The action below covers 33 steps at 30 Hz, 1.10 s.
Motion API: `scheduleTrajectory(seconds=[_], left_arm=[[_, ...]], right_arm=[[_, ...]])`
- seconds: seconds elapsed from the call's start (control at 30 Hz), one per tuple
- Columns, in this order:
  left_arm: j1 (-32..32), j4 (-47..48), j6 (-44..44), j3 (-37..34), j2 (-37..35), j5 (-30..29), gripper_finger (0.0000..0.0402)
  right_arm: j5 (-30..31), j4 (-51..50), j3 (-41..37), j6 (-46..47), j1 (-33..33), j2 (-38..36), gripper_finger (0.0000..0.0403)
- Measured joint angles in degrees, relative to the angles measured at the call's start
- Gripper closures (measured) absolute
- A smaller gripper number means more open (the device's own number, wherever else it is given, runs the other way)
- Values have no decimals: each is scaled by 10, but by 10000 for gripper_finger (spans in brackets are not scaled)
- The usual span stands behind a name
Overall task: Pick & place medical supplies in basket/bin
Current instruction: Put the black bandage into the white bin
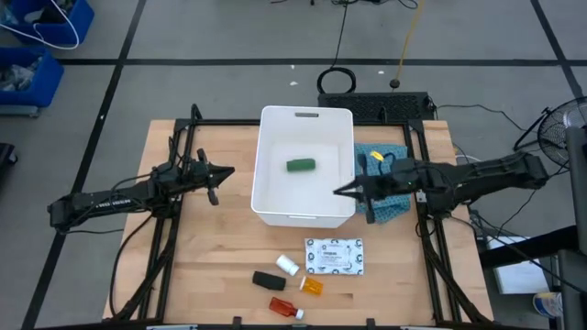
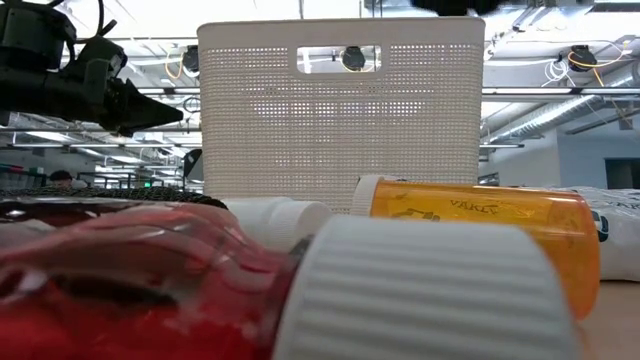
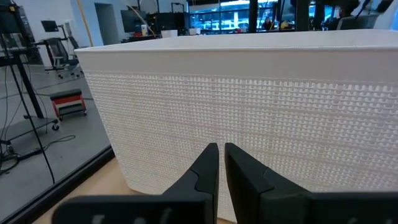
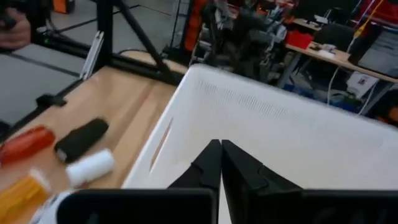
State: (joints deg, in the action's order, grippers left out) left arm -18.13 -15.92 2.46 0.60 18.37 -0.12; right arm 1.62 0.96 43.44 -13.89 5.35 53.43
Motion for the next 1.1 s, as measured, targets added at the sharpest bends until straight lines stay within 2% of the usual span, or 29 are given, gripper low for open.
scheduleTrajectory(seconds=[0.13, 0.5, 0.67, 0.87, 1.1], left_arm=[[0, -1, 4, 0, 0, 0, 369], [0, -1, 5, 0, 0, 0, 369], [0, 2, 5, 0, 0, 0, 369], [0, 25, 0, 0, 0, 0, 369], [0, 25, -9, 0, 0, 0, 369]], right_arm=[[1, 27, -84, 22, 4, -64, 402], [-3, 273, -284, 46, 1, -162, 402], [-45, 395, -372, 68, -1, -189, 402], [-62, 397, -403, 82, -1, -246, 402], [-92, 319, -407, 57, -1, -271, 403]])
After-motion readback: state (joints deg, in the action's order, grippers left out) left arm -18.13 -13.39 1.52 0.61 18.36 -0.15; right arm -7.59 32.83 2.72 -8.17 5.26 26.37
